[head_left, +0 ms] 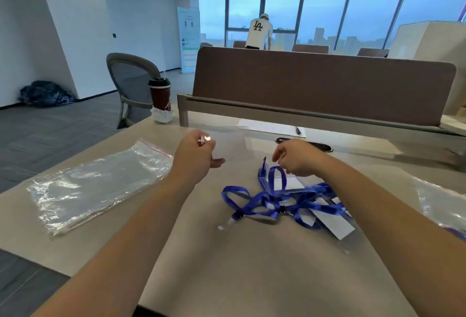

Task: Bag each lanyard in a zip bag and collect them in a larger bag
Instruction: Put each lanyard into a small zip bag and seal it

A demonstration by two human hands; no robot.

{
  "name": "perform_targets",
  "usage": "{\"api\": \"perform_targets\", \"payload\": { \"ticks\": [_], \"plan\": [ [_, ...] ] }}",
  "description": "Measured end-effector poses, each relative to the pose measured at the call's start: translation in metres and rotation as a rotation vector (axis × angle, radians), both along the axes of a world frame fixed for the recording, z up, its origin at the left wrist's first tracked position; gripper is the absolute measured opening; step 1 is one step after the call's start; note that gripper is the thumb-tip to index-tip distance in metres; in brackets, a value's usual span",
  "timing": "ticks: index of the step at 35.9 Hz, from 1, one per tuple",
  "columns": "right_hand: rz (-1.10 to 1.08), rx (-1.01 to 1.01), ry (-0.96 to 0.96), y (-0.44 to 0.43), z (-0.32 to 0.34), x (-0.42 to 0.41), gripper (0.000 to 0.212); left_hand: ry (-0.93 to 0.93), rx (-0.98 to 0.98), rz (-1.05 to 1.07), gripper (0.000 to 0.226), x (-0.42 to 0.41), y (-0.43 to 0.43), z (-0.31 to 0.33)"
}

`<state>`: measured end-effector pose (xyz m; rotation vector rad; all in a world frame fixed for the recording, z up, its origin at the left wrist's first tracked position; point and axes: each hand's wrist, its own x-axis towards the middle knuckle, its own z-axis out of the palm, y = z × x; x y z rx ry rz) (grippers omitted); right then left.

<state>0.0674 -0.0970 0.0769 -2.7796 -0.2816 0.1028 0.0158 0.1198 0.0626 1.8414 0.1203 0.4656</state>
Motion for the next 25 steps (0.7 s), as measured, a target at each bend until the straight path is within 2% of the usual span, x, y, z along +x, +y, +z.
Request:
{"api": "perform_targets", "payload": {
  "ticks": [2, 5, 9, 14, 21, 25],
  "plan": [
    [-0.025, -0.008, -0.053, 0.002, -0.009, -0.002, 0.027, 0.035, -0.022, -0.025, 0.013, -0.001, 0.002, -0.006],
    [0.04, 0.121, -0.113, 0.009, -0.017, -0.01, 0.014, 0.086, -0.036, -0.037, 0.015, -0.002, 0.007, -0.017],
    [0.218, 0.077, 0.001, 0.024, -0.03, -0.029, 0.008, 0.095, -0.028, -0.047, 0.008, -0.01, 0.012, -0.028],
    [0.287, 0.034, 0.017, 0.041, -0.053, -0.047, 0.014, 0.109, -0.008, -0.01, 0.014, -0.024, 0.019, -0.039],
    [0.434, -0.281, -0.123, 0.065, -0.072, -0.063, 0.023, 0.12, -0.048, 0.002, 0.015, -0.045, 0.037, -0.05],
    [0.475, -0.351, -0.153, 0.07, -0.077, -0.064, 0.025, 0.115, -0.068, 0.018, 0.01, -0.049, 0.045, -0.056]
  ]
}}
